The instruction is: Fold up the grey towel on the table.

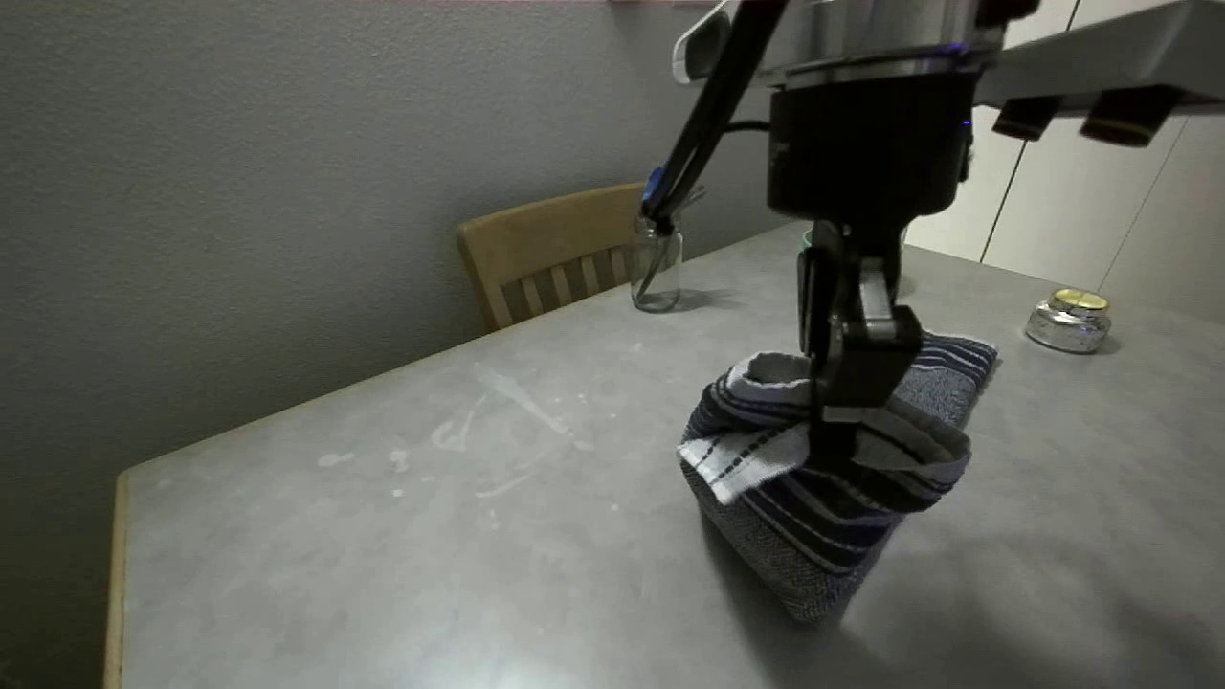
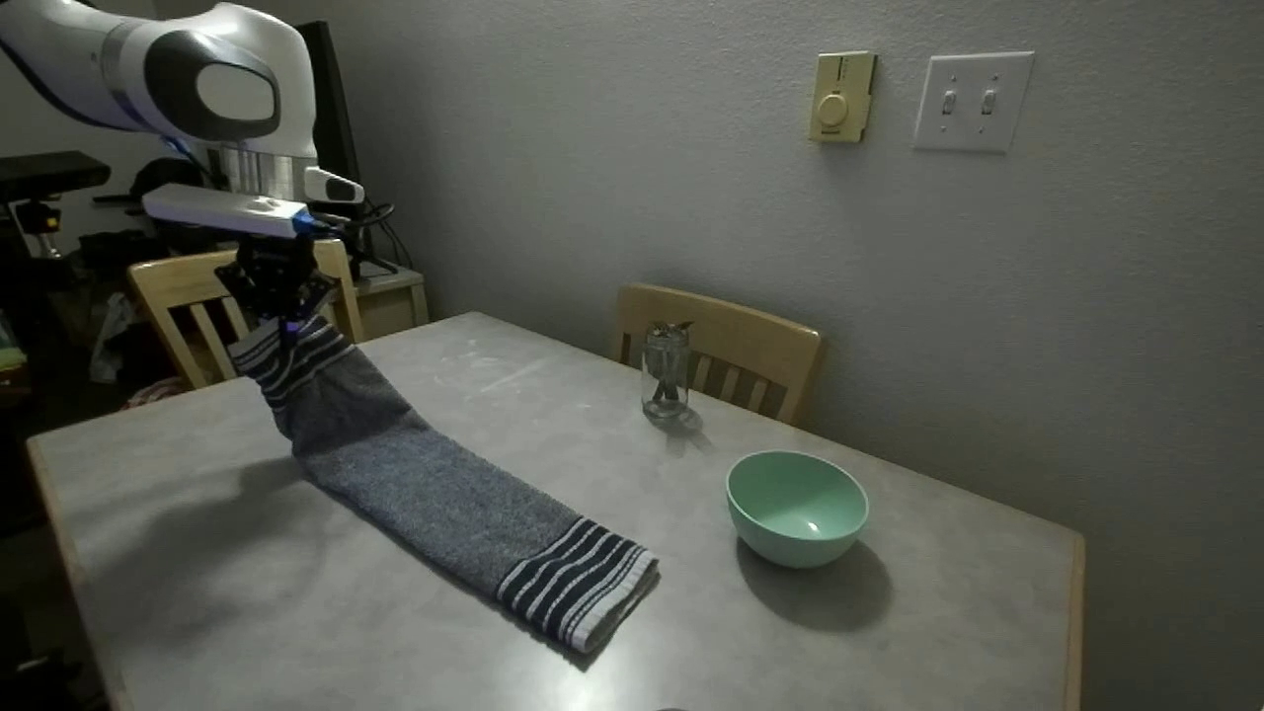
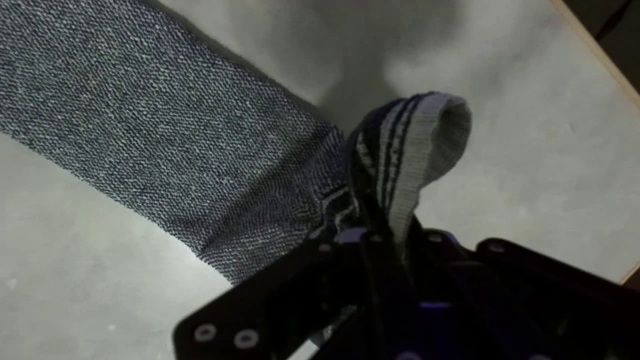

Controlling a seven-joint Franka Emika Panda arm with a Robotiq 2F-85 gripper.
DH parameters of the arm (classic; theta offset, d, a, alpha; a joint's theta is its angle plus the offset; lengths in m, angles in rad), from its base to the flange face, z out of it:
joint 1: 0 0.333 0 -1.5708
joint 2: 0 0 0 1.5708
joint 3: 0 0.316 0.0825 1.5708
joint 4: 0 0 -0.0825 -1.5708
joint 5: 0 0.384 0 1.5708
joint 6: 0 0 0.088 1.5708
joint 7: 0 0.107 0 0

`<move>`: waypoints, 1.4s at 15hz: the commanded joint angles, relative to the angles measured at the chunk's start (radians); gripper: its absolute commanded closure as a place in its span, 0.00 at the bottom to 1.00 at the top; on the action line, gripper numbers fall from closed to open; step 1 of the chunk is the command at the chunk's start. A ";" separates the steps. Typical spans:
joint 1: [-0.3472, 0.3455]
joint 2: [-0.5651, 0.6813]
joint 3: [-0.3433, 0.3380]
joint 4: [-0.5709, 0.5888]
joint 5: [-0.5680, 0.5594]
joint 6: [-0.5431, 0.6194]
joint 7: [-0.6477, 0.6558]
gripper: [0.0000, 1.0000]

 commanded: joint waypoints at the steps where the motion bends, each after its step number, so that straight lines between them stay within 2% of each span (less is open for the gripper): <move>1: -0.005 -0.022 -0.034 0.014 -0.014 -0.002 0.045 0.98; 6: -0.046 -0.141 -0.099 -0.062 -0.010 -0.011 0.016 0.98; 11: -0.096 -0.249 -0.177 -0.170 0.018 -0.022 -0.094 0.98; 21: -0.144 -0.324 -0.302 -0.232 -0.018 -0.042 -0.265 0.98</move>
